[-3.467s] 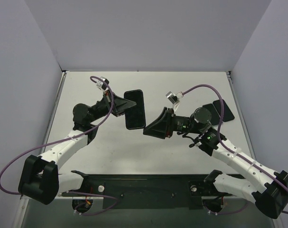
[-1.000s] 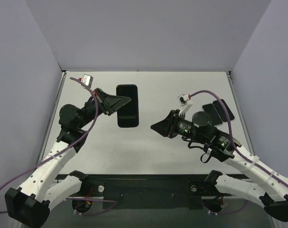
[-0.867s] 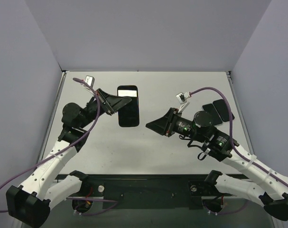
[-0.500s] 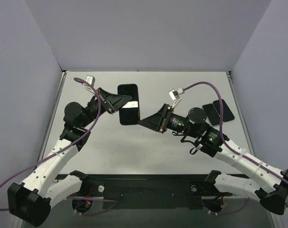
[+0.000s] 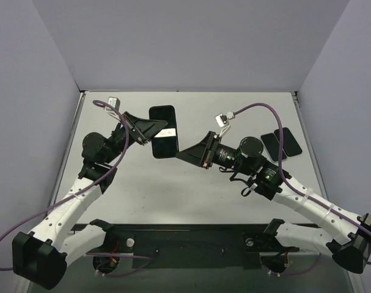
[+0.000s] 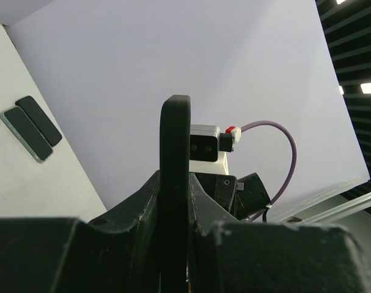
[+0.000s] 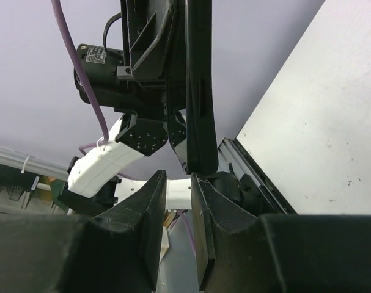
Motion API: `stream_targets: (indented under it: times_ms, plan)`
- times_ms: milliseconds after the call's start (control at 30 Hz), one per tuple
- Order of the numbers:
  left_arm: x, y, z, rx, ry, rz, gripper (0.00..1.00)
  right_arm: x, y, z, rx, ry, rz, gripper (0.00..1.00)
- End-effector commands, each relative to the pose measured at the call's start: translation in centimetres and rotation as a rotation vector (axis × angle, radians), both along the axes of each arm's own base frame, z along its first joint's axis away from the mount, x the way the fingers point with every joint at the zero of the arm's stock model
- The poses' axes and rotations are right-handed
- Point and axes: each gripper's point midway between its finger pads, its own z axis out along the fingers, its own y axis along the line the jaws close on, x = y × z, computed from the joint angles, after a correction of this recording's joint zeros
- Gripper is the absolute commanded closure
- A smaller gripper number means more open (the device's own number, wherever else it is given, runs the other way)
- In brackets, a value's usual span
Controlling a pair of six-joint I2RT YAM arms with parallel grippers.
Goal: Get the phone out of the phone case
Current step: Remove the phone case from the phone.
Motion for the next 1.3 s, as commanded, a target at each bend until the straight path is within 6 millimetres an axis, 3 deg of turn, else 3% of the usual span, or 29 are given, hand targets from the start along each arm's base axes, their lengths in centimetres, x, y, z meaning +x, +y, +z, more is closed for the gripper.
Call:
stream_targets:
  times_ms: [0,200,433,633,867,1033,1200,1267]
  plan:
    - [-2.7,0.6,4.5,-0.135,-0.118,-0.066,1.0,1.7,0.8,0.2,0.012,-0.024,-0.04,0.79]
    - [-3.5,0.7,4.6,-0.194,-0.109,-0.117,1.0,3.8,1.0,-1.3,-0.037,0.008,-0.092,0.76]
    - [-4.1,0.5,4.8,-0.205,-0.108,-0.147,1.0,5.5,1.6,-1.8,-0.039,0.031,-0.09,0.76]
    - [-4.5,-0.5,4.4,-0.216,-0.1,-0.192,1.0,5.9,2.6,-0.2,-0.003,0.013,-0.055,0.76]
    - [-4.9,-2.4,3.1,-0.176,-0.086,-0.221,1.0,6.2,3.7,3.3,0.159,0.005,-0.013,0.77]
    - [-5.1,-3.7,2.2,-0.113,-0.101,-0.222,1.0,6.1,4.2,4.4,0.229,0.035,0.022,0.8]
    - [-4.7,-3.8,1.0,-0.002,-0.098,-0.169,1.0,6.1,3.0,4.9,0.248,0.002,-0.02,1.0]
    - [-4.6,-3.5,0.3,0.055,-0.096,-0.137,0.84,6.3,1.9,4.7,0.242,-0.016,-0.063,1.0]
